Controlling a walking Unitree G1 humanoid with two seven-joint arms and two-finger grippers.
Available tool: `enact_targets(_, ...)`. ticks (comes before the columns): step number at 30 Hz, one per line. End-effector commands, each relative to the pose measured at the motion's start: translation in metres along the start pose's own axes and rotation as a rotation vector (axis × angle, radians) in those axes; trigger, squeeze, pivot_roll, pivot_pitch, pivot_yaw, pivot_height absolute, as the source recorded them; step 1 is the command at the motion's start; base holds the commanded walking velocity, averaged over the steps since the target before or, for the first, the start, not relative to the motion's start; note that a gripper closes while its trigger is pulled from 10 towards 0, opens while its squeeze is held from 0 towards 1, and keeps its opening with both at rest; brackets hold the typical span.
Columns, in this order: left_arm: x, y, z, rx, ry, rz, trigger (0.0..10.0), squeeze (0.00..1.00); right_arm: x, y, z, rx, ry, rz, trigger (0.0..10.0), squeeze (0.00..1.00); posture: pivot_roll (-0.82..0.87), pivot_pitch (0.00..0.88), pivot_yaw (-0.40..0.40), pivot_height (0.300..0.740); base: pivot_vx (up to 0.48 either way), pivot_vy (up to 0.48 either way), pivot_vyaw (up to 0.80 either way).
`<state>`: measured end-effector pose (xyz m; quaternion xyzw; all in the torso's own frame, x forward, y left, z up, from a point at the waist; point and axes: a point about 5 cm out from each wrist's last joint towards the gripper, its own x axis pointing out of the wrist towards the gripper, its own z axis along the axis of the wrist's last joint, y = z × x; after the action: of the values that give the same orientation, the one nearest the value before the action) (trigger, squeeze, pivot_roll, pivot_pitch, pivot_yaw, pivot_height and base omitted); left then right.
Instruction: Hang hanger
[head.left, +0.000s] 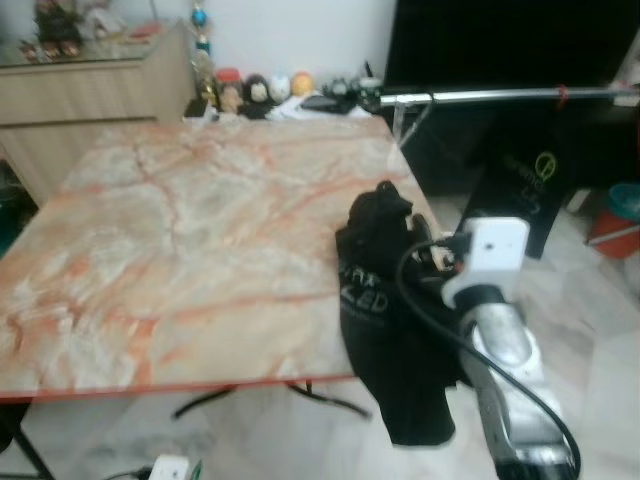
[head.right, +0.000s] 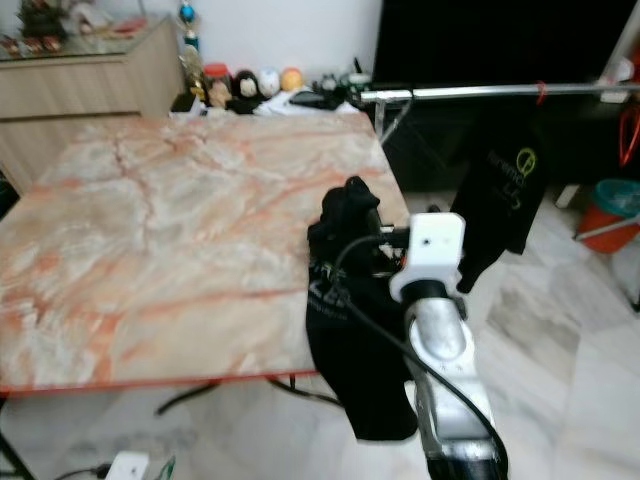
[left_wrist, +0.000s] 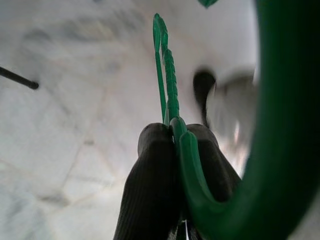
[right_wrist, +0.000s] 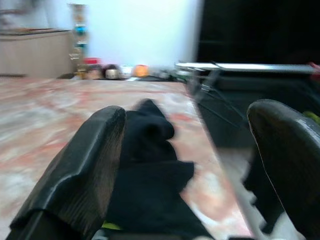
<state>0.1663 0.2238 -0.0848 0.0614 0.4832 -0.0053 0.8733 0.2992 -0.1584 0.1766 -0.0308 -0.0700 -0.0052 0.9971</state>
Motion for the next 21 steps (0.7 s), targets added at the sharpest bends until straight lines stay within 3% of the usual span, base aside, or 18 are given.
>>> enact_targets(1,-0.003,-0.003,-0.021,-0.005,0.072,-0.009,10.0,0.0,-0.001,0.003,-0.005,0.006,0.018,0.01,10.0,0.0,0.07,0.0,0.018,0.74,-0.285,0.0,0.0)
enact_targets(9,-0.003,-0.003,-0.022,-0.002,0.078,-0.008,10.0,0.0,0.001,-0.001,-0.007,-0.002,0.019,-0.003,10.0,0.0,0.08,0.0,0.015,0.74,-0.288,0.0,0.0)
enact_targets(21,-0.004,-0.002,-0.022,-0.002,0.079,-0.006,10.0,0.0,-0.004,-0.024,-0.036,-0.04,0.119,-0.128,10.0,0.0,0.08,0.0,0.015,0.74,-0.284,0.0,0.0)
